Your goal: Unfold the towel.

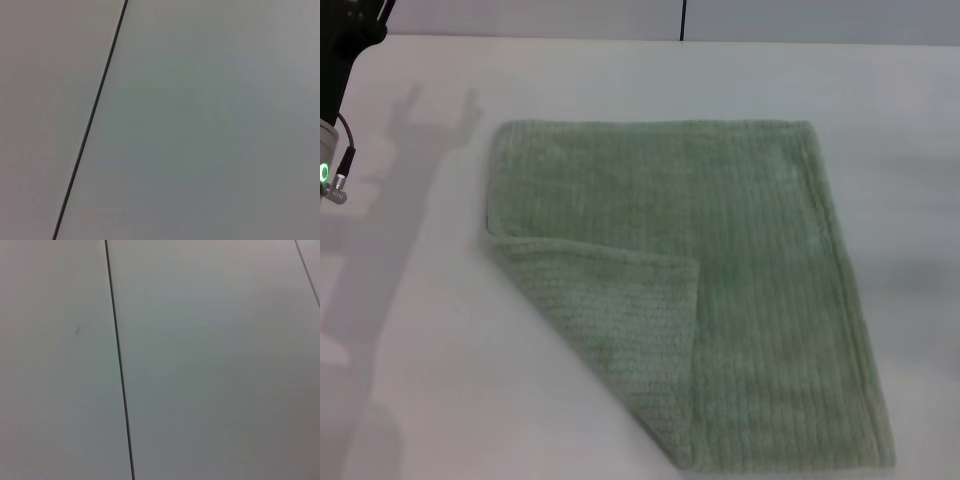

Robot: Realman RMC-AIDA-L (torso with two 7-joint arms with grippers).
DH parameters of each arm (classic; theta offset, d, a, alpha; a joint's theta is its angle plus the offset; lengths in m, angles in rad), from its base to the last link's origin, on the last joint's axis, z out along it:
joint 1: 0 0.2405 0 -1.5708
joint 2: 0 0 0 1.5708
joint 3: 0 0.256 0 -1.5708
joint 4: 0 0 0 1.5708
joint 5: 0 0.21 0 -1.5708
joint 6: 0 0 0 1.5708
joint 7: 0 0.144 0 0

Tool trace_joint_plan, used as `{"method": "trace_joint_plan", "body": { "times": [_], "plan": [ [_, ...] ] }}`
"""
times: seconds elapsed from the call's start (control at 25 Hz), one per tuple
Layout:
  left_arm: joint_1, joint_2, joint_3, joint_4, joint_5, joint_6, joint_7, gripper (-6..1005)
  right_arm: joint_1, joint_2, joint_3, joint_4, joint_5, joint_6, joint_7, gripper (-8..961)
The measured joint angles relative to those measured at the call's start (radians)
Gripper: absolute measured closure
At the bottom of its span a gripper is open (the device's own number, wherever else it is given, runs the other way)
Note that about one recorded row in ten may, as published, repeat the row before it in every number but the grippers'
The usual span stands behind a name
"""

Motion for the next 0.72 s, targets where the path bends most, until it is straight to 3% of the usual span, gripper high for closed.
{"method": "trace_joint_plan", "body": {
  "times": [0.72],
  "plan": [
    [-0.02, -0.001, 0.007, 0.0, 0.0, -0.037, 0.0, 189, -0.005, 0.004, -0.002, -0.001, 0.005, 0.009, 0.0, 337]
  ]
}}
